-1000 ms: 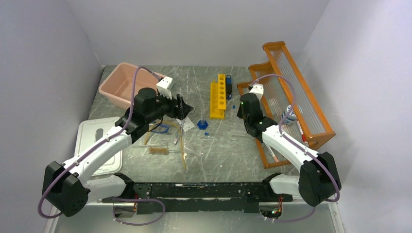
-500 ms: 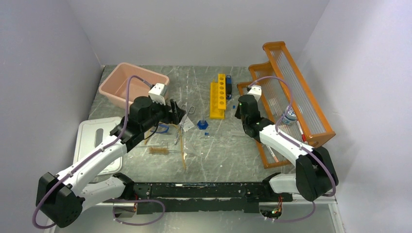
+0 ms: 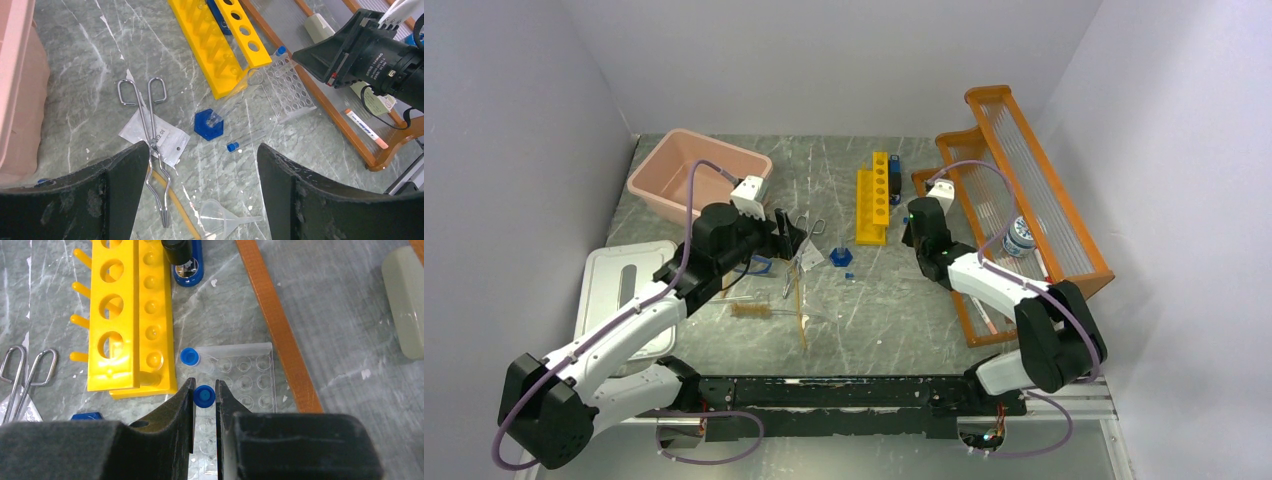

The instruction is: Organize the chemistry lab equipment

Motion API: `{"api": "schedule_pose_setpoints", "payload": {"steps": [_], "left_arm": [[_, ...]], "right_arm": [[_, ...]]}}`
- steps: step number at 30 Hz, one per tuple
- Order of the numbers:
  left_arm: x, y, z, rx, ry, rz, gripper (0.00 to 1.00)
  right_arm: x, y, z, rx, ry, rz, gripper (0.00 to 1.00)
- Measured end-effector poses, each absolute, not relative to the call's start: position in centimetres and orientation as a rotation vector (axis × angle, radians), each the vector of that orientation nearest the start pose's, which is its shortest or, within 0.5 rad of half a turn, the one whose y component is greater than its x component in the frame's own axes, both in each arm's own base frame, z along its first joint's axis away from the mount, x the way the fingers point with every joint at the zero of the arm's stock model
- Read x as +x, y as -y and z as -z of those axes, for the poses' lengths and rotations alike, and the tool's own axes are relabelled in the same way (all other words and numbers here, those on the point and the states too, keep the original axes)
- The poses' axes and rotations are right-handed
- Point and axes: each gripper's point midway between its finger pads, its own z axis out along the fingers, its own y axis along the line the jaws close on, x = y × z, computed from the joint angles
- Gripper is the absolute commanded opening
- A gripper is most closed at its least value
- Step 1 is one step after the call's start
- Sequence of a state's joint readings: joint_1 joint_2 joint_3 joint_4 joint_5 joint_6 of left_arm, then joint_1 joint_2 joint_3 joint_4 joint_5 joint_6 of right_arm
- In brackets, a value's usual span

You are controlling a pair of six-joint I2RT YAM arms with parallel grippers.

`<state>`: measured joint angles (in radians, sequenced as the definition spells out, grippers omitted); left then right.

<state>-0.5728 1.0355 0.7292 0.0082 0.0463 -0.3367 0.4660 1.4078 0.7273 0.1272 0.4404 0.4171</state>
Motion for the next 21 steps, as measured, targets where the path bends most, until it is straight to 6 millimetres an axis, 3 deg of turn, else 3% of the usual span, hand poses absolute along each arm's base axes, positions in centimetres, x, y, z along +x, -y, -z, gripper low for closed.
{"api": "schedule_pose_setpoints", "payload": {"steps": [21], "left_arm": [[29.4,21.6,-20.3,0.263,-1.918,0.663,0.84]], "right_arm": [[38.2,-12.6,-8.9,0.183,-2.077,-0.058,0.11]]}}
